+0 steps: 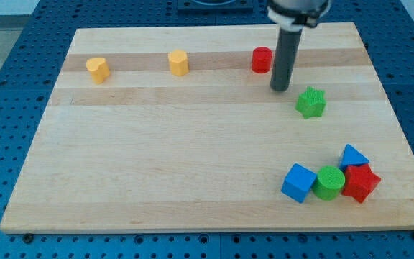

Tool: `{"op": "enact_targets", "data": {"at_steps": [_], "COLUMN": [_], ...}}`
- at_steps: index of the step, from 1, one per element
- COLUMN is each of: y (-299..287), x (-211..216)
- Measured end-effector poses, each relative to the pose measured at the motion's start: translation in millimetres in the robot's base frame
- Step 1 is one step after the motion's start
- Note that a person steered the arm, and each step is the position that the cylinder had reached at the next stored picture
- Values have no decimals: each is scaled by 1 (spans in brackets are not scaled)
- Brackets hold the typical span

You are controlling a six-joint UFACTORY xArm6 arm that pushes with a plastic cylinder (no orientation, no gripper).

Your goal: Move green star above green circle

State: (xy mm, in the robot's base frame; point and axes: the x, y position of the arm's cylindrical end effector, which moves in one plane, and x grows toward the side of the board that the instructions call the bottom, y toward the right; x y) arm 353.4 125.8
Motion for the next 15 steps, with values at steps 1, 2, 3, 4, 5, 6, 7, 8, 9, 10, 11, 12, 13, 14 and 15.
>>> {"op": "enact_targets", "data": {"at_steps": [1,2,3,4,5,6,7,8,9,10,11,12,13,14,15], "y": [50,53,48,43,36,10,9,8,7,-5,-3,-3,0,0,1], "x": [-16,19,69,68,45,74,124,128,122,120,130,136,142,150,159]}}
